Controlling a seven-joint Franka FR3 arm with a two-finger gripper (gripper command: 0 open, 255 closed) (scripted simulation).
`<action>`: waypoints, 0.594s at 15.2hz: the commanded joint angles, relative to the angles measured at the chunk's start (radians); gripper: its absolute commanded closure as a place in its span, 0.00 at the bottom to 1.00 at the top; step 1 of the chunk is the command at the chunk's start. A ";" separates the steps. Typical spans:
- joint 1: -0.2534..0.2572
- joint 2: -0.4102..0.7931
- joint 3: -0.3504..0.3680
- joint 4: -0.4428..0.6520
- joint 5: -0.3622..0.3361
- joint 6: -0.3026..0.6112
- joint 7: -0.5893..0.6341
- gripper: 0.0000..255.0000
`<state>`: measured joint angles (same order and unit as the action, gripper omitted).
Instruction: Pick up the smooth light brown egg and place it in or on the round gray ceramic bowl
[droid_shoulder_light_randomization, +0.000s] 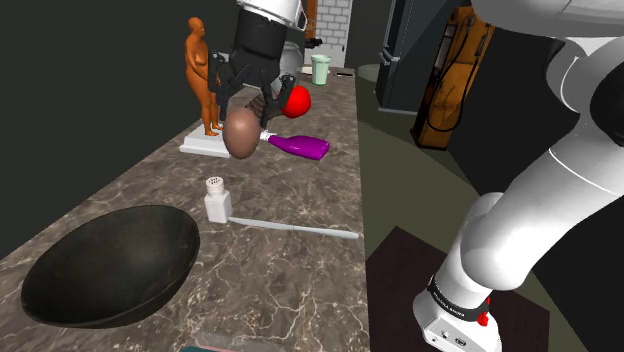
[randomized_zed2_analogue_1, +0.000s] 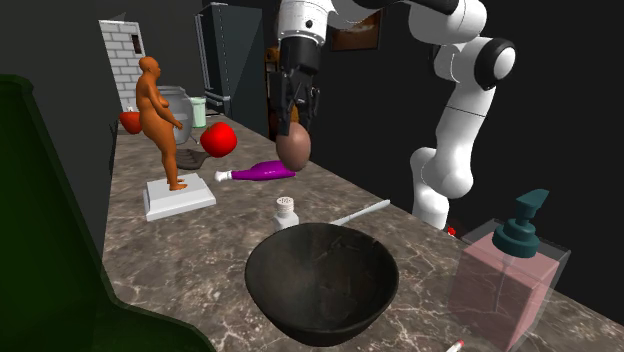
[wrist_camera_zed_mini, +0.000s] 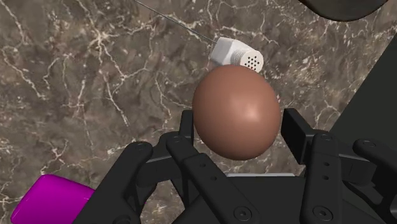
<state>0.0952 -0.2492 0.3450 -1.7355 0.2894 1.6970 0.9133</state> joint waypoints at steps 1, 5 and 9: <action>0.015 0.034 0.039 0.039 -0.014 0.009 0.058 1.00; 0.050 0.109 0.116 0.115 -0.057 0.028 0.172 1.00; 0.094 0.209 0.192 0.215 -0.128 0.038 0.294 1.00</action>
<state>0.1767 -0.0641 0.5174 -1.5409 0.1806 1.7274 1.1725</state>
